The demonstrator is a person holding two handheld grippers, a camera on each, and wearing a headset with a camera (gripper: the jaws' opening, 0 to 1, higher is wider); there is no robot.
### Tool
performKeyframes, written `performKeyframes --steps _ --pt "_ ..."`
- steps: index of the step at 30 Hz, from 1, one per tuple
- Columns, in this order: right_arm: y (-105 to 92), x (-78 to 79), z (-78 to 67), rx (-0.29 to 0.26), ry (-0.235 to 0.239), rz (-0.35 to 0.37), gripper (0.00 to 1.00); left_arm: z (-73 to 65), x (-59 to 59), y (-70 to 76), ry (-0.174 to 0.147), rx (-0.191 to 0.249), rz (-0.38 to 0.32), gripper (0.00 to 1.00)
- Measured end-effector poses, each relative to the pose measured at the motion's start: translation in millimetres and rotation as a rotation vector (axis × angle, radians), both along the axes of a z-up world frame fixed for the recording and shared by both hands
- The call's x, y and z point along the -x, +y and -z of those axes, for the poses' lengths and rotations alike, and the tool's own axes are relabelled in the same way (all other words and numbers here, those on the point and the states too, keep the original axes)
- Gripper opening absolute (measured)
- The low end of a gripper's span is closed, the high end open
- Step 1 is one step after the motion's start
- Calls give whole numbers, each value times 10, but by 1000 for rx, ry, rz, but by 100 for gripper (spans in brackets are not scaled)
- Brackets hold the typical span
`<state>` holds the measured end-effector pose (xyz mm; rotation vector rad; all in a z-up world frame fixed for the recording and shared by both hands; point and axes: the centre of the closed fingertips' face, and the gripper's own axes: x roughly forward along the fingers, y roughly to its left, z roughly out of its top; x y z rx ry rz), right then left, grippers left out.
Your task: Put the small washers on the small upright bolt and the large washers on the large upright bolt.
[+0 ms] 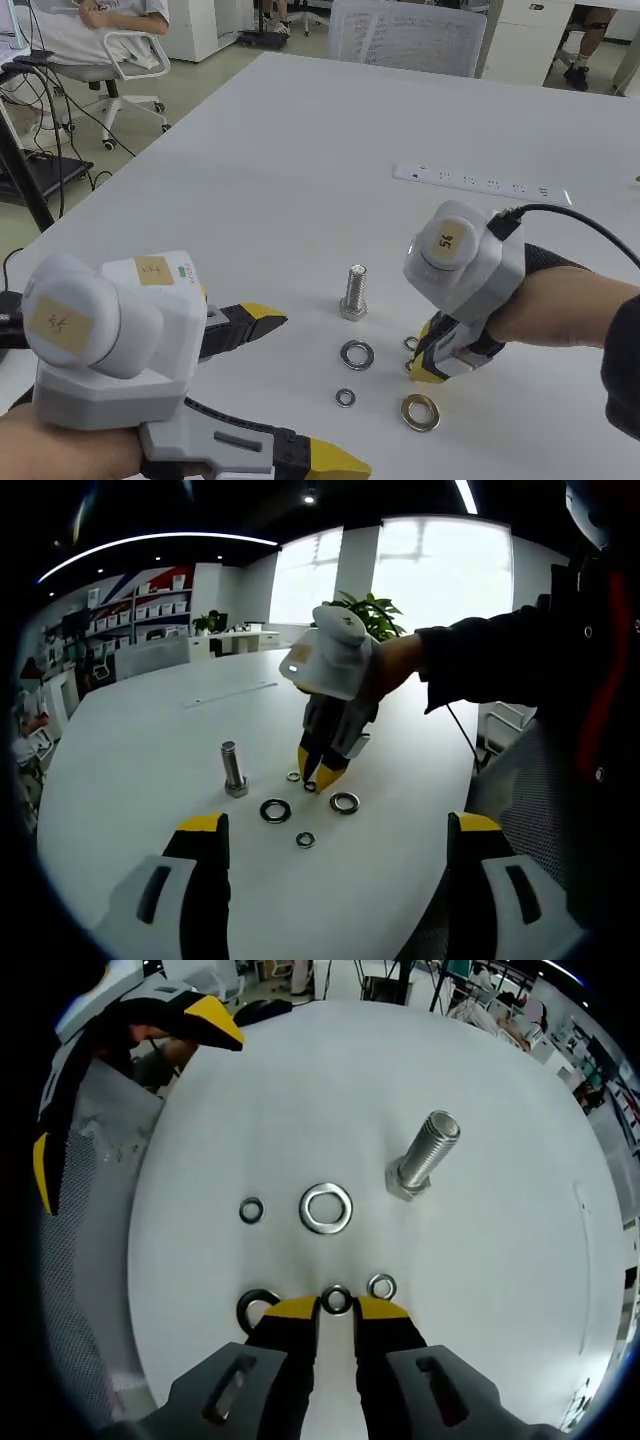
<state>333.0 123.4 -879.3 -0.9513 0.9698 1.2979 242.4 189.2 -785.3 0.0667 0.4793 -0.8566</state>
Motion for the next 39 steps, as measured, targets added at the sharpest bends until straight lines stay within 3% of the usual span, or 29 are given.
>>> performKeyframes --steps 18,39 --pt "-39 11 1 10 -4 -12 14 0 -4 -2 5 0 3 90" --pt "-319 -14 -28 34 -16 27 14 5 -5 -1 6 -1 7 90"
